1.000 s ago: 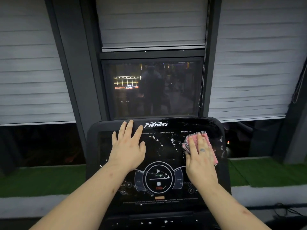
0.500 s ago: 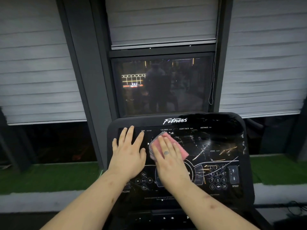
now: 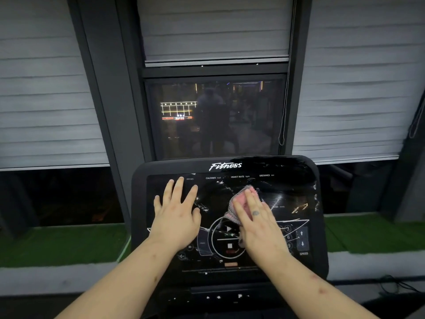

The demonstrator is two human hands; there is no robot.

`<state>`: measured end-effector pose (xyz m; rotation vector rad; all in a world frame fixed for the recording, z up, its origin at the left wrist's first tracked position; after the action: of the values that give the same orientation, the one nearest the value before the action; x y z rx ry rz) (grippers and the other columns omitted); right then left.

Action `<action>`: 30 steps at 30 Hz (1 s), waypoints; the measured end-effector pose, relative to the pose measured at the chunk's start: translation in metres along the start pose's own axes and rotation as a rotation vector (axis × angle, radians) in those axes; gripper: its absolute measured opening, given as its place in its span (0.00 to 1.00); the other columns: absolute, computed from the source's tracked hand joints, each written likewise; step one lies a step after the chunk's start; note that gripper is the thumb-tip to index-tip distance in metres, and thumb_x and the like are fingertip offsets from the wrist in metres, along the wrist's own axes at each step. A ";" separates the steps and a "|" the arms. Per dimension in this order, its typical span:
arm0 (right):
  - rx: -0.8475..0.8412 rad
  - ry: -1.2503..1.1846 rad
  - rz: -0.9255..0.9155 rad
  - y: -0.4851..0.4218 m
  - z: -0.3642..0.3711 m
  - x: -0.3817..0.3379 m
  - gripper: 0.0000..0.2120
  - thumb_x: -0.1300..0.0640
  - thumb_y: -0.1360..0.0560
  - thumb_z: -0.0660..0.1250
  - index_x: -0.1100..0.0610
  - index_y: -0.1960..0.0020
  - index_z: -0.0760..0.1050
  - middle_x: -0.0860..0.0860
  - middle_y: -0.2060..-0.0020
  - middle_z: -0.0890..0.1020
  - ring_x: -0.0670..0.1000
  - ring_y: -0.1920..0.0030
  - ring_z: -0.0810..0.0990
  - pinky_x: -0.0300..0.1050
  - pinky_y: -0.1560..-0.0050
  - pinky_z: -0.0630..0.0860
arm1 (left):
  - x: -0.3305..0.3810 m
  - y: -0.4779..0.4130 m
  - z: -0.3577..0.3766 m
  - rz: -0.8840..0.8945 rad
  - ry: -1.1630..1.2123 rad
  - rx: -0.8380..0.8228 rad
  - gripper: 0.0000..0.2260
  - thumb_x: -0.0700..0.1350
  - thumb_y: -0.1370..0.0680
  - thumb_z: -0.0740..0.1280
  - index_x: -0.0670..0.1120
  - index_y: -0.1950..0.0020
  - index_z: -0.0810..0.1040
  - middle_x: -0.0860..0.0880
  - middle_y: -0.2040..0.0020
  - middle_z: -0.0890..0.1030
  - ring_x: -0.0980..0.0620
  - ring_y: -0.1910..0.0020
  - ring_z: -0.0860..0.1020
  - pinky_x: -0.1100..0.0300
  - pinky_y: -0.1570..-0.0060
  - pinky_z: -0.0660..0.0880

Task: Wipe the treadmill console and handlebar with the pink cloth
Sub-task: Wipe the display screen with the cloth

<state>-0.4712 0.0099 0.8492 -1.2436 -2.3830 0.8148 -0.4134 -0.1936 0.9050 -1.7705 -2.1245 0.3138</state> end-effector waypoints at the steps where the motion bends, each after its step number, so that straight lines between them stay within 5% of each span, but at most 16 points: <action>1: 0.004 0.007 0.016 0.003 -0.003 0.012 0.49 0.58 0.33 0.78 0.55 0.18 0.56 0.62 0.17 0.49 0.60 0.17 0.50 0.58 0.22 0.61 | 0.002 0.000 0.001 -0.004 0.001 -0.002 0.28 0.56 0.15 0.54 0.59 0.16 0.50 0.49 0.15 0.40 0.46 0.17 0.35 0.37 0.19 0.45; 5: 0.075 0.034 0.072 0.014 -0.013 0.056 0.42 0.60 0.31 0.78 0.58 0.21 0.64 0.65 0.20 0.57 0.63 0.23 0.59 0.62 0.28 0.72 | 0.005 -0.002 0.004 -0.023 -0.010 -0.007 0.28 0.56 0.15 0.54 0.58 0.16 0.50 0.49 0.15 0.41 0.44 0.17 0.36 0.36 0.20 0.46; 11: 0.092 -0.017 0.210 0.036 -0.012 0.110 0.43 0.62 0.32 0.78 0.59 0.21 0.65 0.67 0.21 0.58 0.69 0.27 0.68 0.64 0.32 0.74 | 0.004 -0.002 0.003 -0.025 -0.025 -0.009 0.28 0.56 0.15 0.53 0.58 0.16 0.50 0.50 0.15 0.41 0.45 0.17 0.36 0.37 0.19 0.47; 17: 0.109 -0.101 0.308 0.043 -0.005 0.113 0.30 0.55 0.21 0.57 0.58 0.20 0.63 0.66 0.20 0.59 0.65 0.20 0.59 0.64 0.27 0.69 | 0.002 -0.002 0.003 -0.008 -0.016 -0.006 0.28 0.56 0.15 0.53 0.58 0.16 0.49 0.50 0.15 0.41 0.46 0.17 0.36 0.37 0.19 0.46; 22: 0.148 -0.149 0.362 0.038 0.001 0.086 0.31 0.61 0.21 0.68 0.58 0.20 0.64 0.64 0.20 0.59 0.64 0.19 0.56 0.67 0.23 0.62 | -0.014 0.004 0.002 0.015 -0.042 0.013 0.28 0.56 0.15 0.53 0.58 0.16 0.50 0.49 0.15 0.41 0.46 0.17 0.37 0.38 0.19 0.46; 30: 0.168 -0.187 0.297 0.019 0.008 0.012 0.31 0.60 0.21 0.68 0.57 0.20 0.64 0.63 0.19 0.59 0.61 0.19 0.53 0.65 0.20 0.57 | -0.070 0.022 0.001 -0.048 -0.064 0.043 0.29 0.56 0.16 0.55 0.57 0.16 0.50 0.48 0.15 0.43 0.46 0.17 0.39 0.37 0.19 0.46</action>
<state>-0.4698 0.0261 0.8315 -1.5311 -2.2386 1.2442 -0.3839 -0.2575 0.8863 -1.7048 -2.1835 0.4057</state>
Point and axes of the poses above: each hand's wrist, its own y-axis away from the middle knuckle, its own z-axis out of the palm, x = y × z, the point moved 7 cm from there along -y, towards the middle knuckle
